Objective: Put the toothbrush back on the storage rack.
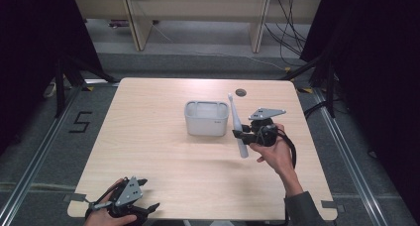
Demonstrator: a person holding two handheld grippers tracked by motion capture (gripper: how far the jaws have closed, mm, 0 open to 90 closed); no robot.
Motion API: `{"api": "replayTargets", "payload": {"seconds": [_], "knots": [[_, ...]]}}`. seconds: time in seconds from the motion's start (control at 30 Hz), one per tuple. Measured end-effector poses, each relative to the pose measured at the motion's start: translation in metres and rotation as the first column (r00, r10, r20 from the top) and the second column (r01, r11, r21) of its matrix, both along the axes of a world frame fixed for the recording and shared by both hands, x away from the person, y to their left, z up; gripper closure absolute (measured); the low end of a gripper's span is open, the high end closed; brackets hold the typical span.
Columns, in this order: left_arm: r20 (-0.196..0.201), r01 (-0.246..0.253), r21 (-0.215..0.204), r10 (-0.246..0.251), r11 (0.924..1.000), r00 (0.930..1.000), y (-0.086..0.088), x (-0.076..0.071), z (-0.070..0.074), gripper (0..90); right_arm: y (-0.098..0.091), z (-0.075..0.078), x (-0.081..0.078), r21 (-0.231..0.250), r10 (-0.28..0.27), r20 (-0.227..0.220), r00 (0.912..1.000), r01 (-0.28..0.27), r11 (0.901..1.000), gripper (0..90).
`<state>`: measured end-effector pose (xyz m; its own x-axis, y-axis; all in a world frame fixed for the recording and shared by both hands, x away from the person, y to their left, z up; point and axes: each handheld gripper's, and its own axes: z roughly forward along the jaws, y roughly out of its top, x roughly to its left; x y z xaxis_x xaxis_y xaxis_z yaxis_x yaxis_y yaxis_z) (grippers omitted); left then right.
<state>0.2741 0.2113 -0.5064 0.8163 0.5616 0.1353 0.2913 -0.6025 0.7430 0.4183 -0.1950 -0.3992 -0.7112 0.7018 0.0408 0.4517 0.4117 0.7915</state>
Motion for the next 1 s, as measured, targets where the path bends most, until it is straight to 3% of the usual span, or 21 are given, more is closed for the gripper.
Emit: {"api": "replayTargets", "payload": {"seconds": [0.07,0.13,0.17,0.2,0.23,0.3,0.4,0.43,0.47,0.5,0.53,0.6,0.7,0.73,0.93,1.0], "knots": [[0.003,-0.001,0.001,0.001,1.0,1.0,0.0,0.0,0.0,14.8,0.001,0.001,0.001,0.037,-0.027,0.001,0.9996,0.027,0.9989,66.8],[0.001,-0.001,0.0,0.001,1.0,1.0,0.0,0.0,0.0,14.7,-0.001,0.001,0.005,0.043,-0.02,0.03,0.9993,0.019,0.9989,66.8],[0.002,-0.002,0.0,0.002,1.0,1.0,0.0,0.0,0.0,14.8,-0.001,0.002,0.006,0.053,-0.029,0.02,0.9994,0.028,0.9982,66.8],[-0.002,0.0,-0.006,0.0,1.0,1.0,0.0,0.0,0.0,14.8,-0.001,0.003,0.009,0.048,-0.032,0.049,0.9983,0.03,0.9984,66.8],[-0.003,-0.001,-0.006,0.001,1.0,1.0,0.0,0.0,0.0,14.8,0.001,0.003,0.01,0.075,-0.044,0.032,0.9985,0.041,0.9963,66.8],[0.004,0.0,0.003,0.0,1.0,1.0,0.0,0.0,0.0,14.8,0.001,0.005,0.013,0.084,-0.046,0.058,0.9972,0.041,0.9956,66.8],[-0.001,-0.001,-0.006,0.001,1.0,1.0,0.0,0.0,0.0,14.8,0.002,0.009,0.017,0.098,-0.053,0.064,0.9966,0.046,0.9942,66.8],[-0.002,-0.002,-0.006,0.001,1.0,1.0,0.0,0.0,0.0,14.8,0.002,0.01,0.019,0.096,-0.055,0.09,0.9944,0.046,0.9943,66.8],[0.001,-0.007,-0.009,0.007,0.9999,1.0,0.0,0.0,-0.001,14.8,0.003,0.011,0.019,0.11,-0.058,0.074,0.9956,0.05,0.9927,66.8],[0.002,-0.002,0.001,0.002,1.0,1.0,0.0,0.0,0.0,14.8,0.003,0.012,0.021,0.109,-0.056,0.102,0.9933,0.045,0.9931,66.8],[0.001,0.0,0.001,0.0,1.0,1.0,0.0,0.0,0.0,14.8,0.004,0.013,0.021,0.116,-0.071,0.085,0.9939,0.061,0.9914,66.8],[-0.001,-0.001,-0.004,0.001,1.0,1.0,0.0,0.0,0.0,14.8,0.005,0.016,0.024,0.117,-0.06,0.11,0.9921,0.047,0.992,66.8],[0.004,-0.009,-0.01,0.009,0.9999,0.9999,0.0,0.0,-0.001,14.8,0.007,0.019,0.026,0.154,-0.077,0.089,0.9931,0.063,0.9861,66.8],[0.002,-0.002,-0.002,0.002,1.0,1.0,0.0,0.0,0.0,14.8,0.007,0.02,0.029,0.154,-0.062,0.112,0.9917,0.044,0.9871,66.8],[-0.004,0.0,-0.009,0.0,1.0,1.0,0.0,0.0,0.0,14.8,0.012,0.029,0.034,0.183,-0.084,0.098,0.9916,0.065,0.981,66.8],[-0.002,-0.001,-0.007,0.001,1.0,1.0,0.0,0.0,-0.001,14.8,0.013,0.032,0.037,0.168,-0.075,0.118,0.9902,0.055,0.9843,66.8]]}}
